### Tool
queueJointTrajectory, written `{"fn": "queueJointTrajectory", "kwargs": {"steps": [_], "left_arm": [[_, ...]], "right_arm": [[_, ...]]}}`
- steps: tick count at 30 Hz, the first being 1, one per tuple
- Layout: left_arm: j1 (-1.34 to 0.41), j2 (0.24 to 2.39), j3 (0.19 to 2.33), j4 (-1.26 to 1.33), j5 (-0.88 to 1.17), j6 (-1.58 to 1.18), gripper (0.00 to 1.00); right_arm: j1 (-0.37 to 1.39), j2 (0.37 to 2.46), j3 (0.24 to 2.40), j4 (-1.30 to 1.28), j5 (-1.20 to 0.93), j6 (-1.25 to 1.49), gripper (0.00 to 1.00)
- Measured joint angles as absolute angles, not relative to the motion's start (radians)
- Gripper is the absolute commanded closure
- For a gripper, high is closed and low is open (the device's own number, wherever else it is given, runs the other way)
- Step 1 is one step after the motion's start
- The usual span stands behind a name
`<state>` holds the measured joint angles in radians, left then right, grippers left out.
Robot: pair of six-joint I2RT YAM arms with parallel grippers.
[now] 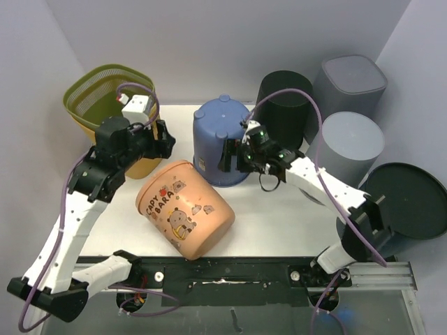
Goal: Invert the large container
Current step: Move the container to the center of the board.
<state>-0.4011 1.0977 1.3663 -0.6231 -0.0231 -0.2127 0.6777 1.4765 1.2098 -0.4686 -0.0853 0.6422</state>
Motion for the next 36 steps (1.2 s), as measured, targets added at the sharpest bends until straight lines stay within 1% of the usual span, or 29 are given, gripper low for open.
{"fn": "queueJointTrajectory", "kwargs": {"steps": [7,15,17,19,21,24,27,29,32,36], "left_arm": [[-0.392,0.983,1.346,-0.711,-0.049,-0.249,0.32],[-0.381,1.015,1.34,-0.816,-0.04,-0.256,0.31],[-0.373,1.018,1.328,-0.829,-0.028,-0.258,0.31],[-0.367,1.022,1.318,-0.837,-0.012,-0.258,0.31],[-0.36,1.032,1.31,-0.843,0.015,-0.258,0.31],[-0.348,1.049,1.302,-0.848,0.062,-0.253,0.31],[-0.336,1.069,1.291,-0.849,0.129,-0.242,0.31],[-0.332,1.08,1.275,-0.847,0.161,-0.228,0.31],[-0.316,1.106,1.24,-0.842,0.19,-0.197,0.31],[-0.241,1.151,1.213,-0.838,0.231,-0.16,0.33]], "right_arm": [[0.567,1.746,1.485,-0.369,-0.056,0.624,0.02],[0.498,2.035,1.858,-0.285,-0.031,0.644,0.02],[0.496,2.062,1.898,-0.285,-0.027,0.644,0.02],[0.506,2.058,1.893,-0.291,-0.025,0.64,0.02],[0.526,2.028,1.849,-0.284,-0.023,0.633,0.02],[0.562,1.909,1.694,-0.285,-0.019,0.624,0.02],[0.601,1.724,1.508,-0.308,-0.015,0.616,0.03],[0.608,1.606,1.422,-0.318,-0.007,0.615,0.02],[0.601,1.438,1.315,-0.346,0.001,0.617,0.02],[0.59,1.265,1.238,-0.44,-0.007,0.608,0.02]]}}
